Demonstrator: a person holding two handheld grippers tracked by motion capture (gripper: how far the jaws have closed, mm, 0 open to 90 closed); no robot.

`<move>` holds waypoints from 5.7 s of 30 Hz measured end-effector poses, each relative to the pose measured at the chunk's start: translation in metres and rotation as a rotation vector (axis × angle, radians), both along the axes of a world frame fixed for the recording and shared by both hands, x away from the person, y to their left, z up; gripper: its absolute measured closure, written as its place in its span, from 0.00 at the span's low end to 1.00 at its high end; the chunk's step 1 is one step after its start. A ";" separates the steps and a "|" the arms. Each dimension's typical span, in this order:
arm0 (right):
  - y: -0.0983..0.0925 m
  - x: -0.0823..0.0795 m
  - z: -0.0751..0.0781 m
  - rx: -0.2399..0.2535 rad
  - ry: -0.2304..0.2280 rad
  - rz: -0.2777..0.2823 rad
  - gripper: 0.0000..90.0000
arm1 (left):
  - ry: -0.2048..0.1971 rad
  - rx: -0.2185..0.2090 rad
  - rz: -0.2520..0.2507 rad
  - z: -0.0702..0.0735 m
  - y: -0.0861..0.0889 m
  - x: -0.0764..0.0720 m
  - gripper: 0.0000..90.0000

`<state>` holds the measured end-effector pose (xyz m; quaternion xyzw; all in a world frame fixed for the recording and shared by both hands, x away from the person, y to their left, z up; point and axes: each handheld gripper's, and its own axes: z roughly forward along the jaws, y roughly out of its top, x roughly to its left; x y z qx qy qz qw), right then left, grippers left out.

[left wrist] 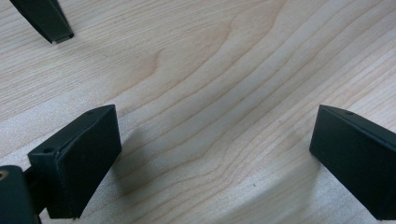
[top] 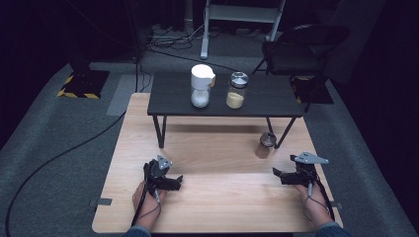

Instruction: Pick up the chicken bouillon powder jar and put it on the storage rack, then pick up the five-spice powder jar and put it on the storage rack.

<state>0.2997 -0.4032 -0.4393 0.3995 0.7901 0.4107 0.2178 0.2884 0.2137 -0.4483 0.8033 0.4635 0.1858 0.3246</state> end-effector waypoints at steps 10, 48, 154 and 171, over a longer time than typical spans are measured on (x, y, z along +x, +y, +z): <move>0.002 0.004 -0.013 -0.034 0.056 -0.015 0.02 | 0.000 0.000 0.000 0.000 0.000 0.000 0.02; 0.015 0.009 -0.011 -0.092 0.132 -0.038 0.01 | 0.000 0.000 0.000 0.000 0.000 0.000 0.02; 0.023 0.023 0.066 0.132 -0.213 0.052 0.03 | 0.000 -0.001 0.012 0.000 -0.001 -0.001 0.02; 0.034 0.048 0.031 0.072 -0.110 -0.007 0.07 | 0.000 -0.001 0.013 0.000 -0.001 -0.001 0.02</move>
